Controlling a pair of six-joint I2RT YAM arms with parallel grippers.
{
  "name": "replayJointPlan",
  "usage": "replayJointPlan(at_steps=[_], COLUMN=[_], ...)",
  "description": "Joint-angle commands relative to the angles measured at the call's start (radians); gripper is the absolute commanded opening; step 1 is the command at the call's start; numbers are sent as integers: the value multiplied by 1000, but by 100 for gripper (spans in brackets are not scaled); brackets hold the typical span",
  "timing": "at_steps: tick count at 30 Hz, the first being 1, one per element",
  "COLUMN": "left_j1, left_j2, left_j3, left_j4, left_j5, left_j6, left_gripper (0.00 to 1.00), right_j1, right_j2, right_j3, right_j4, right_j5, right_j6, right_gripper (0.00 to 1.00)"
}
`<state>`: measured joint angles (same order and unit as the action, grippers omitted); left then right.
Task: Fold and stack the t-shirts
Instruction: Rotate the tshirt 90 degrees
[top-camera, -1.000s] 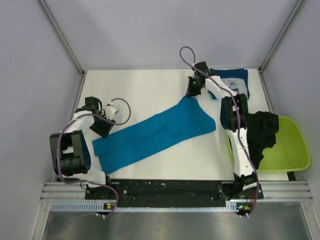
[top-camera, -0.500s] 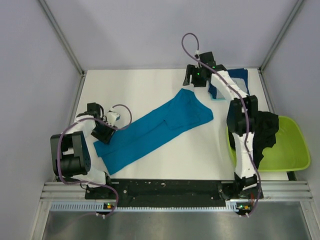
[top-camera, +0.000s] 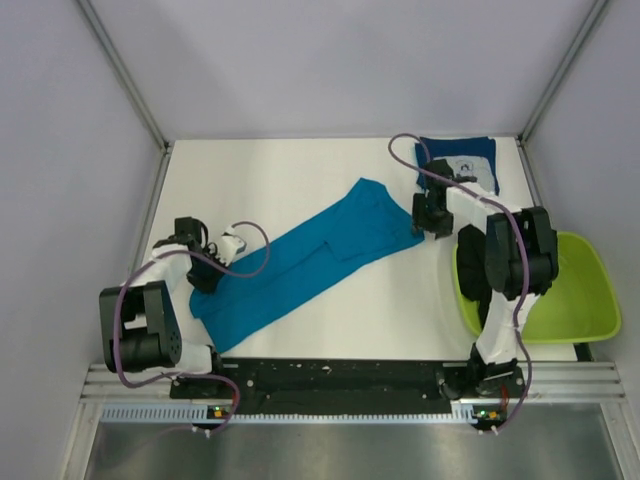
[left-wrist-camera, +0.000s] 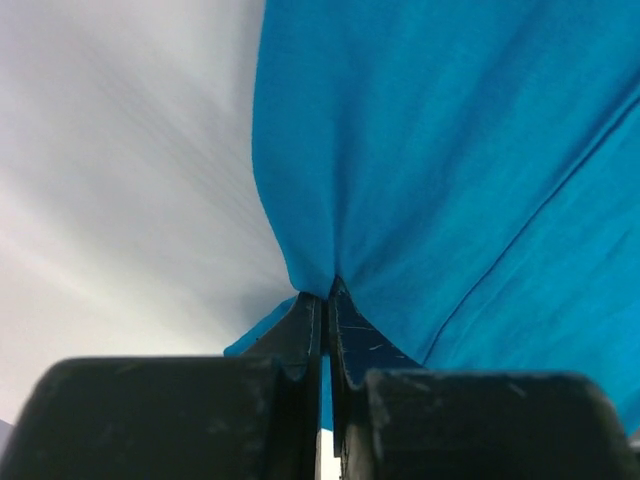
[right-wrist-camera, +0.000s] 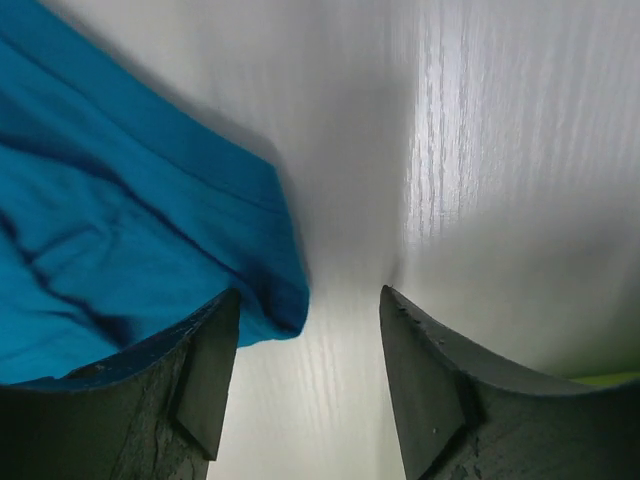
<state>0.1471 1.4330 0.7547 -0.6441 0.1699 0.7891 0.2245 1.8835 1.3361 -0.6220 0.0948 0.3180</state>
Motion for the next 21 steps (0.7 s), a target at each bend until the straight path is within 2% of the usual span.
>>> replayJointPlan(at_steps=[1, 4, 6, 8, 10, 13, 15, 16, 19, 21], left_j1=[0, 0, -6, -35, -114, -289, -400, -437, -526, -560], left_j2=[-17, -35, -48, -65, -86, -138, -175, -186, -192, -183], left_j3=[-58, -58, -55, -54, -58, -63, -57, -48, -14, 8], left_j4=[-164, -213, -253, -298, -327, -344, -351, -353, -370, -384], left_j5=[59, 82, 111, 135, 148, 210, 268, 293, 315, 292], left_j6=[64, 85, 111, 137, 134, 93, 79, 72, 71, 64], left_gripper=[2, 6, 10, 20, 33, 52, 61, 61, 62, 62], right_j1=[-5, -7, -7, -10, -25, -63, -73, -76, -76, -77], right_j2=[63, 144, 196, 265, 360, 514, 627, 687, 791, 783], right_j3=[-2, 70, 148, 260, 416, 749, 979, 1100, 1282, 1267], right_j4=[11, 10, 5, -19, -63, -128, -188, -209, -188, -138], right_j5=[-53, -136, -187, -205, -199, -230, -285, -311, -340, -325], right_j6=[6, -31, -46, -53, -53, -45, -69, -80, -91, -103], right_gripper=[52, 18, 0, 0, 0, 0, 0, 0, 23, 39])
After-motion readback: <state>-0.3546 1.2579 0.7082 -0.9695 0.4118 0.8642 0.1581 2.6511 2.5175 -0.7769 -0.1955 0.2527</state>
